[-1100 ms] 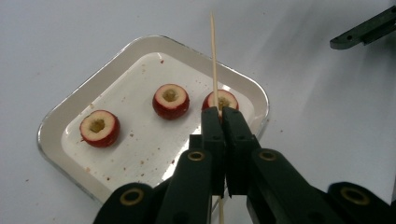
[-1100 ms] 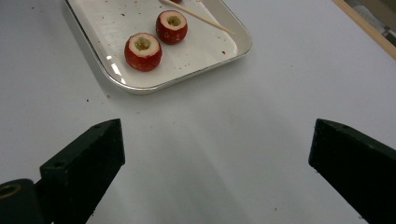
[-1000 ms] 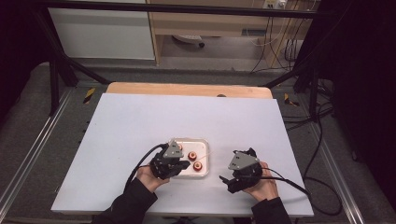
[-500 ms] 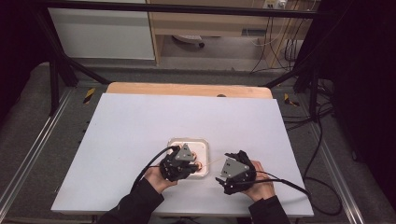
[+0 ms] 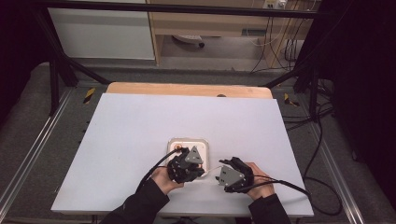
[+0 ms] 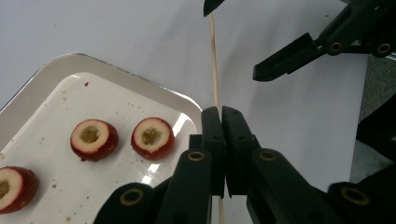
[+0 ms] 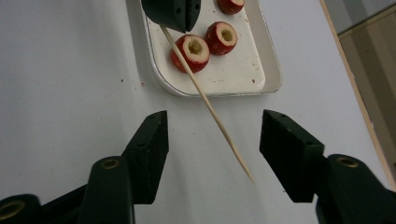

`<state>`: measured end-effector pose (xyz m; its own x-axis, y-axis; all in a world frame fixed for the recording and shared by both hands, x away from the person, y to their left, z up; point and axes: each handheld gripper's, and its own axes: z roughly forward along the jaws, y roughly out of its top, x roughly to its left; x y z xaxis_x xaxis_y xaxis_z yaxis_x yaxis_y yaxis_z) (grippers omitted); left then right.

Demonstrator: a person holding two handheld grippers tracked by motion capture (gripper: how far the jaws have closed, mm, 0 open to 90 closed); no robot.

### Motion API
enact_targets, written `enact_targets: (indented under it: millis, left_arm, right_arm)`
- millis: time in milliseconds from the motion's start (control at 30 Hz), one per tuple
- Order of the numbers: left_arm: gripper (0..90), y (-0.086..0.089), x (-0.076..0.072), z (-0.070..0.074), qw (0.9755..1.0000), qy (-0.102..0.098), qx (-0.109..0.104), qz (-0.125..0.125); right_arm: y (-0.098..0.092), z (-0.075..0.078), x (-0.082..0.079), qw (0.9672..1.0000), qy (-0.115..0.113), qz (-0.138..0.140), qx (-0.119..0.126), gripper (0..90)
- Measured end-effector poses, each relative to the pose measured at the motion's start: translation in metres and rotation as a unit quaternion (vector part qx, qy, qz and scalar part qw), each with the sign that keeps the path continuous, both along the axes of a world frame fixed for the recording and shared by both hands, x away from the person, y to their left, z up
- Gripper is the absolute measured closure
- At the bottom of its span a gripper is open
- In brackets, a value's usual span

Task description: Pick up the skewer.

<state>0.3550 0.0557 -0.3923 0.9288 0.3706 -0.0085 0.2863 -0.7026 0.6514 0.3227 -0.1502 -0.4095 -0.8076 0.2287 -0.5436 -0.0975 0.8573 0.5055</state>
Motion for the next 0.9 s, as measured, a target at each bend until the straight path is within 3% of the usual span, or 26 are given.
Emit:
enact_targets:
  millis: [367,433,533,900]
  left_arm:
    - [88.4,-0.017,-0.003,-0.002,0.9997,0.004,0.015,-0.018]
    - [88.4,-0.018,-0.003,-0.002,0.9997,0.006,0.014,-0.02]
    - [88.4,-0.021,-0.003,-0.002,0.9996,0.006,0.015,-0.023]
    - [88.5,-0.027,-0.005,-0.001,0.9991,0.007,0.021,-0.035]
  right_arm:
    - [0.002,-0.006,-0.003,0.9976,-0.023,0.047,-0.045,60.3]
    - [0.002,-0.007,-0.003,0.9959,-0.034,0.064,-0.054,65.2]
    - [0.002,-0.008,-0.004,0.9944,-0.034,0.076,-0.065,70.8]
    - [0.005,-0.009,-0.003,0.9856,-0.047,0.117,-0.113,79.6]
